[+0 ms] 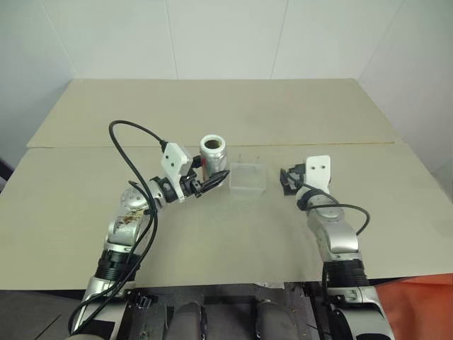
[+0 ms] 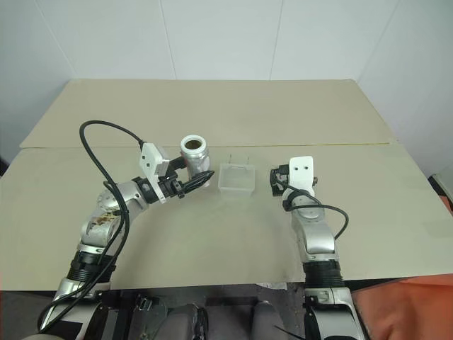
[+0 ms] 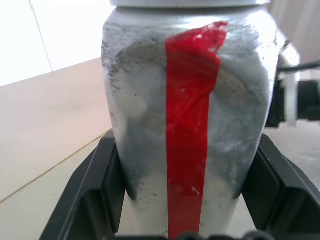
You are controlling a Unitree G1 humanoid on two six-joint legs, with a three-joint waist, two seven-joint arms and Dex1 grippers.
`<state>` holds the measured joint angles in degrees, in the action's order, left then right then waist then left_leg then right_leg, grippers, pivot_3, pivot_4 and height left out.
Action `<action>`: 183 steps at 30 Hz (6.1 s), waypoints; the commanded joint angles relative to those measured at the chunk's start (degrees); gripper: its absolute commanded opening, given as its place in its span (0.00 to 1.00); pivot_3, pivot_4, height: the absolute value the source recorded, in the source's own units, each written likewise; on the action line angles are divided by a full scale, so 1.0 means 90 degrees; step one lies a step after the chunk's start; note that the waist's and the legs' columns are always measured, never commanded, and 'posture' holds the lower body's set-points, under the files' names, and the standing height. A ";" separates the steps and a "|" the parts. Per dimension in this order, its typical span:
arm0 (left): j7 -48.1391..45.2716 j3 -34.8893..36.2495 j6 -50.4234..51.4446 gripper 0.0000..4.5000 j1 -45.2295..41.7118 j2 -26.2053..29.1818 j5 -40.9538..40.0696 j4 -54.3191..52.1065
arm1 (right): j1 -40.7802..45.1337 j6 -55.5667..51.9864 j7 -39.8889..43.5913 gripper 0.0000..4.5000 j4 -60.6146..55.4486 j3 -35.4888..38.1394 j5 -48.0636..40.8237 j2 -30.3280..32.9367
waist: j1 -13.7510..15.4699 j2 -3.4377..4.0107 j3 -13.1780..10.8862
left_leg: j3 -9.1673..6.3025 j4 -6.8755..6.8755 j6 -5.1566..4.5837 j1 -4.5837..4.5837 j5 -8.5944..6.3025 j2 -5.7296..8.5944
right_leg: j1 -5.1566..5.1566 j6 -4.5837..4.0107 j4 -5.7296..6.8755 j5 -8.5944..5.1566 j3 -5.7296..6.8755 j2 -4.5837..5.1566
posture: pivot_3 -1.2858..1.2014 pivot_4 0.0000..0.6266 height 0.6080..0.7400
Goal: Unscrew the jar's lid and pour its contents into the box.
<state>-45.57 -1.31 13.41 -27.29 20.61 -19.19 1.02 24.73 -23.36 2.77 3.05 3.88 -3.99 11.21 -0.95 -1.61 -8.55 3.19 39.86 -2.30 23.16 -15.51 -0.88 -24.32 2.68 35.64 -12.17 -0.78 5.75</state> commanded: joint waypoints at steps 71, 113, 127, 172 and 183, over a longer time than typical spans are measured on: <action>0.9187 -0.6849 -0.5450 0.62 -0.7095 -0.0227 1.1006 0.7704 | 0.0256 -0.2648 0.5346 0.99 -0.2980 -0.0014 -0.2790 0.4389 | 0.0206 -0.0017 -0.0011 | 0.0032 0.0045 -0.0015 0.0075 -0.0009 0.0005 | -0.0015 0.0022 -0.0046 0.0012 0.0034 0.0001 | 0.52 0.24 1.00; 0.0890 -0.0033 -0.1042 0.62 -0.0955 -0.0448 0.0994 0.2058 | 0.0333 -0.2598 0.5358 0.99 -0.2733 -0.0024 -0.2946 0.4093 | 0.0176 -0.0013 -0.0010 | -0.0014 0.0117 -0.0028 0.0063 -0.0017 0.0006 | -0.0004 0.0022 0.0016 0.0011 0.0021 0.0008 | 0.52 0.24 1.00; 0.1633 0.0274 -0.1807 0.62 -0.0720 -0.1164 0.1144 0.2834 | 0.0303 -0.2656 0.5394 0.99 -0.2783 0.0025 -0.3097 0.4322 | 0.0181 -0.0013 -0.0010 | -0.0014 0.0114 -0.0032 0.0054 -0.0019 0.0007 | 0.0003 0.0022 0.0013 0.0011 0.0021 0.0009 | 0.52 0.24 1.00; -0.0312 0.0062 -0.0267 0.99 0.0889 0.1167 0.0624 -0.0479 | -0.0079 -0.2679 0.5213 1.00 -0.3149 0.0205 -0.3271 0.4397 | 0.0172 -0.0011 -0.0009 | -0.0009 0.0100 -0.0039 0.0036 -0.0025 -0.0001 | 0.0008 0.0021 0.0013 0.0010 0.0014 0.0019 | 0.52 0.24 1.00; -0.3125 0.0684 -0.0253 0.99 0.0581 0.2940 -0.0859 -0.0622 | -0.0322 -0.2646 0.5328 1.00 -0.3201 0.0380 -0.3309 0.4619 | 0.0170 -0.0008 -0.0011 | -0.0001 0.0098 -0.0041 0.0031 -0.0026 0.0004 | 0.0010 0.0020 0.0004 0.0008 0.0016 0.0019 | 0.52 0.24 1.00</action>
<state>-69.91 3.26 12.29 -20.79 45.39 -25.00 -4.02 21.67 -48.13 50.49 -23.71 4.08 -32.89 51.60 0.57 -1.68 -8.66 3.19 40.74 -2.66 23.44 -15.75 -0.84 -24.24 2.86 35.68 -12.10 -0.64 5.90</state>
